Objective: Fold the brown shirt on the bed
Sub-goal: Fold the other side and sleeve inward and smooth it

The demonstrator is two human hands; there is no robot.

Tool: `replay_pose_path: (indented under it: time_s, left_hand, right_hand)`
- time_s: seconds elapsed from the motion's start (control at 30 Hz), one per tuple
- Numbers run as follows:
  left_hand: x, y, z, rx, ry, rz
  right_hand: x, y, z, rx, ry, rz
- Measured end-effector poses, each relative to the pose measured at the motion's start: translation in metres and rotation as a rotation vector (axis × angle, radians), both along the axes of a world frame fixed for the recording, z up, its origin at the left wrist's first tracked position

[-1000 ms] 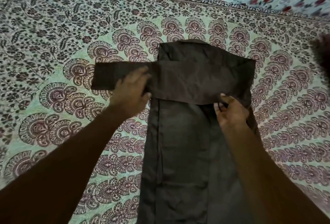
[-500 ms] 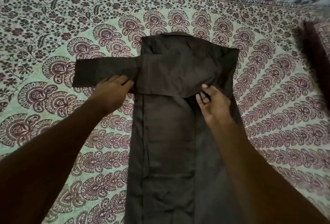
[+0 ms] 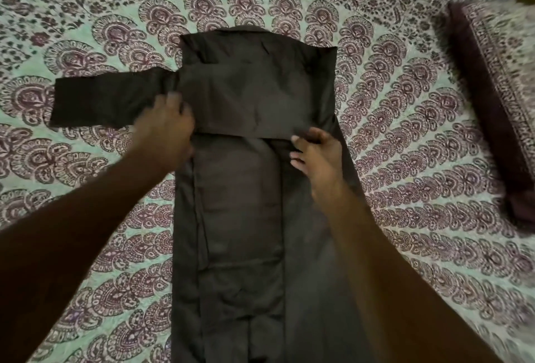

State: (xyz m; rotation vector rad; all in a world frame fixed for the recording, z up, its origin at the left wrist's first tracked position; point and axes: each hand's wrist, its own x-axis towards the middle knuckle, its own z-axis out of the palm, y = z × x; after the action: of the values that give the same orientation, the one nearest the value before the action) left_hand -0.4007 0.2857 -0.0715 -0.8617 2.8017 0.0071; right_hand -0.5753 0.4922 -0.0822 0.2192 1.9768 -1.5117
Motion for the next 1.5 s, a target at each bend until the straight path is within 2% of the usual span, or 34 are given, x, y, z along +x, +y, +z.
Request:
replay_pose_path:
  time_s: [0.1, 0.17, 0.23, 0.3, 0.4, 0.5, 0.57, 0.67, 0.73, 0.77, 0.83, 0.9, 0.93, 1.0, 1.07, 1.13, 1.23, 1.33, 1.5]
  left_hand:
    - [-0.014, 0.030, -0.014, 0.044, 0.071, -0.165]
    - [-0.017, 0.035, -0.023, 0.037, 0.051, -0.135]
    - [-0.016, 0.031, -0.031, 0.046, 0.024, -0.035]
    - [-0.016, 0.026, -0.034, 0.053, -0.008, 0.047]
    - [-0.017, 0.023, -0.027, 0.074, -0.020, 0.111]
    - [-0.019, 0.034, -0.014, 0.065, 0.070, -0.034]
    - [-0.019, 0.046, -0.012, 0.102, 0.019, -0.171]
    - [-0.020, 0.057, -0.018, 0.153, -0.098, -0.130]
    - [-0.024, 0.064, -0.021, 0.163, -0.091, -0.070]
    - [-0.026, 0.070, -0.020, 0.162, -0.077, -0.057]
    - [-0.027, 0.094, -0.015, 0.175, -0.001, -0.063]
    - [-0.023, 0.132, -0.013, 0.244, 0.157, -0.086]
    - [-0.019, 0.155, -0.012, 0.328, 0.250, -0.081]
    - [-0.012, 0.211, -0.013, 0.614, 0.354, 0.014]
    - [-0.005, 0.268, -0.013, 0.932, 0.325, 0.190]
    - [0.005, 0.320, -0.018, 1.077, 0.295, 0.422]
    - [0.013, 0.382, -0.017, 1.054, 0.257, 0.655]
    - [0.020, 0.427, -0.010, 1.007, 0.179, 0.699]
    - [0.038, 0.457, -0.006, 0.868, 0.268, 0.773]
  right_hand:
    - [0.004, 0.027, -0.005, 0.434, 0.461, 0.175]
    - [0.008, 0.043, -0.002, 0.721, 0.572, 0.314]
    - [0.003, 0.054, -0.001, 0.854, 0.566, 0.459]
    - [0.000, 0.058, -0.001, 0.825, 0.544, 0.626]
    - [0.004, 0.065, 0.000, 0.725, 0.613, 0.820]
    - [0.011, 0.083, 0.002, 0.754, 0.628, 0.787]
    - [0.016, 0.097, 0.000, 0.808, 0.579, 0.829]
    - [0.024, 0.124, -0.010, 0.807, 0.635, 0.999]
    - [0.027, 0.144, -0.011, 0.790, 0.636, 0.905]
    - [0.028, 0.153, -0.011, 0.783, 0.626, 0.850]
    - [0.038, 0.175, -0.011, 0.753, 0.630, 0.903]
    - [0.050, 0.200, -0.010, 0.648, 0.664, 0.990]
    - [0.054, 0.210, -0.010, 0.591, 0.666, 0.961]
    - [0.060, 0.235, -0.002, 0.522, 0.630, 0.775]
    - [0.067, 0.259, 0.008, 0.535, 0.582, 0.622]
    - [0.078, 0.281, 0.013, 0.549, 0.524, 0.687]
    - [0.094, 0.314, 0.012, 0.449, 0.477, 0.805]
    - [0.102, 0.339, 0.011, 0.443, 0.426, 0.776]
    - [0.113, 0.364, 0.013, 0.480, 0.370, 0.710]
